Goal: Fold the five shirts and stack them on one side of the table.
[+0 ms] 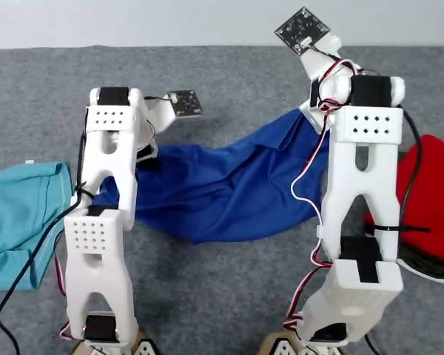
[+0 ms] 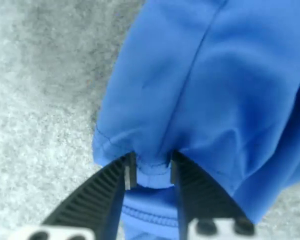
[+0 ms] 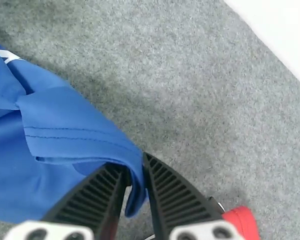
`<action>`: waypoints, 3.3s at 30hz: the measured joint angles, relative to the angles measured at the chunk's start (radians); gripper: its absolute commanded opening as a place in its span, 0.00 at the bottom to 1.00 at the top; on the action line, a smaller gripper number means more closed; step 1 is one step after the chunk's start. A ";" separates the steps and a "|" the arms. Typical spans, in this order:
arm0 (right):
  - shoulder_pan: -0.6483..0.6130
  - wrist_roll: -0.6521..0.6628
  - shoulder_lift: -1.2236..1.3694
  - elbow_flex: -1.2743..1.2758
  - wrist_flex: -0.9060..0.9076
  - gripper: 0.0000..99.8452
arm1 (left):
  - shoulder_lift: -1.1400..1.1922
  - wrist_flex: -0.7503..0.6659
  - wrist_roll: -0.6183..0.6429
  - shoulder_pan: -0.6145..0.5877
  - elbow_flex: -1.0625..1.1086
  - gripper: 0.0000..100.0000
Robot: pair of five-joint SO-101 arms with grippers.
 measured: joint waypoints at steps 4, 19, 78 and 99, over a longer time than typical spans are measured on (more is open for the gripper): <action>0.000 0.000 0.000 0.000 0.000 0.01 | 0.009 -0.015 0.000 0.000 0.000 0.09; 0.000 0.000 0.000 0.000 0.000 0.01 | 0.015 -0.028 0.000 0.000 -0.025 0.01; 0.183 -0.074 -0.420 -0.169 0.037 0.01 | -0.612 0.054 0.529 -0.100 -0.241 0.01; 0.180 -0.074 -0.448 -0.169 0.121 0.01 | -1.094 0.055 0.437 -0.169 -0.048 0.01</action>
